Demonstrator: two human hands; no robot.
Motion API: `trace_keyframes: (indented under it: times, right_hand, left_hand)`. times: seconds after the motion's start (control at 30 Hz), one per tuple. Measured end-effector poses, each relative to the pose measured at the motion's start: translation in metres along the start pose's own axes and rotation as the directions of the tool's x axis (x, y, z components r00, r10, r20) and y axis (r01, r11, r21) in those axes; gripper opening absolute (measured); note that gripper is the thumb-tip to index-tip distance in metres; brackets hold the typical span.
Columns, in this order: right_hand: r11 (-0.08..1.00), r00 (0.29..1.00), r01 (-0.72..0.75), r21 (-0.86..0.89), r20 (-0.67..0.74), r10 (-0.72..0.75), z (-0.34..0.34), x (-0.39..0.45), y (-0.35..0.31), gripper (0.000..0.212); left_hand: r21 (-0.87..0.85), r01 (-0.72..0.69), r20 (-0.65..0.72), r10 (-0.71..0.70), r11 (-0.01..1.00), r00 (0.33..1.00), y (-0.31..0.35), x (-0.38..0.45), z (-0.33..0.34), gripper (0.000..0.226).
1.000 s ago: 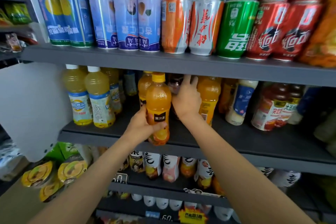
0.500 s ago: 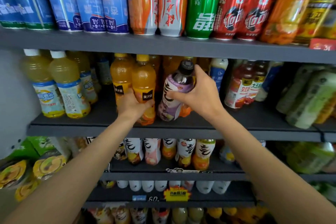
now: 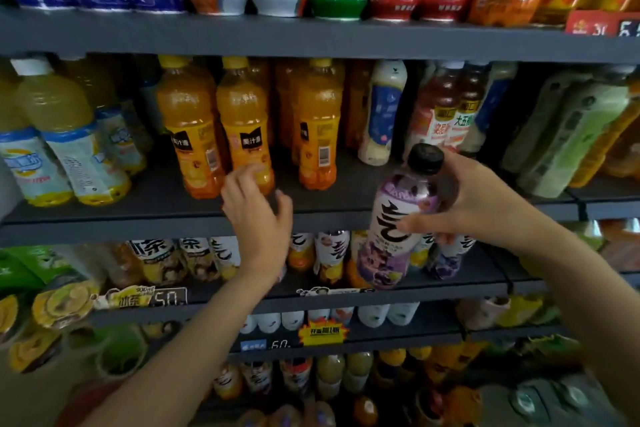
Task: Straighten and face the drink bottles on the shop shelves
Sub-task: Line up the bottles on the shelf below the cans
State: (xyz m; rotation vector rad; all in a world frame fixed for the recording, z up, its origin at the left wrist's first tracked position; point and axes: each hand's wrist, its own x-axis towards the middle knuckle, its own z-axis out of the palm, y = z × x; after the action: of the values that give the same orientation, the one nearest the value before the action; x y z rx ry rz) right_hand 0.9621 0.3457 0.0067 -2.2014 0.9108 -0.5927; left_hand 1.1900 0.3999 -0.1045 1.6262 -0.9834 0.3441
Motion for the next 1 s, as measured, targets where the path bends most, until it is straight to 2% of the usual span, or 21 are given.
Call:
trace_keyframes:
  times: [0.07,0.13,0.17,0.2,0.23,0.37,0.43,0.5,0.57,0.7,1.0]
  right_hand:
    - [0.995,0.998,-0.06,-0.081,-0.005,0.06,0.004,-0.006,0.026,0.065]
    - [0.971,0.995,-0.101,-0.219,-0.043,0.094,0.011,-0.008,0.051,0.069]
    - [0.953,0.99,-0.136,-0.271,-0.06,0.124,0.016,-0.009,0.061,0.075]
    - [0.937,0.983,-0.182,-0.3,-0.088,0.163,0.021,-0.01,0.074,0.085]
    - [0.93,0.977,-0.207,-0.305,-0.114,0.18,0.028,-0.011,0.087,0.089]
    - [0.942,0.96,-0.217,-0.255,-0.231,0.158,0.056,-0.019,0.136,0.077]
    - [0.948,0.945,-0.228,-0.223,-0.285,0.161,0.071,-0.02,0.154,0.074]
    - [0.957,0.934,-0.23,-0.18,-0.318,0.164,0.083,-0.017,0.17,0.07]
    - [0.962,0.917,-0.253,-0.1,-0.342,0.206,0.093,-0.011,0.184,0.069]
    - [0.964,0.905,-0.266,0.001,-0.344,0.25,0.099,0.006,0.199,0.072]
    - [0.942,0.939,-0.321,-0.102,-0.168,0.301,0.096,0.046,0.204,0.057]
  left_hand:
    - [-0.03,-0.224,0.183,0.226,0.974,0.957,0.001,-0.036,0.01,0.028]
    - [-0.079,-0.425,0.433,0.415,0.902,0.801,0.0,-0.066,0.026,0.027]
    - [-0.083,-0.489,0.541,0.452,0.868,0.71,-0.001,-0.076,0.034,0.03]
    - [-0.074,-0.524,0.627,0.448,0.848,0.637,-0.003,-0.084,0.044,0.033]
    - [-0.046,-0.53,0.691,0.41,0.847,0.595,-0.004,-0.091,0.053,0.039]
    - [0.144,-0.49,0.84,0.156,0.86,0.52,0.0,-0.092,0.071,0.061]
    - [0.169,-0.542,0.847,0.16,0.823,0.507,0.0,-0.09,0.077,0.07]
    - [0.192,-0.582,0.822,0.194,0.79,0.535,0.002,-0.089,0.083,0.074]
    - [0.277,-0.598,0.821,0.138,0.752,0.554,0.008,-0.087,0.088,0.072]
    - [0.424,-0.498,0.787,-0.035,0.756,0.616,0.018,-0.092,0.1,0.067]
    - [0.556,-0.313,0.709,-0.242,0.77,0.662,0.039,-0.12,0.113,0.081]
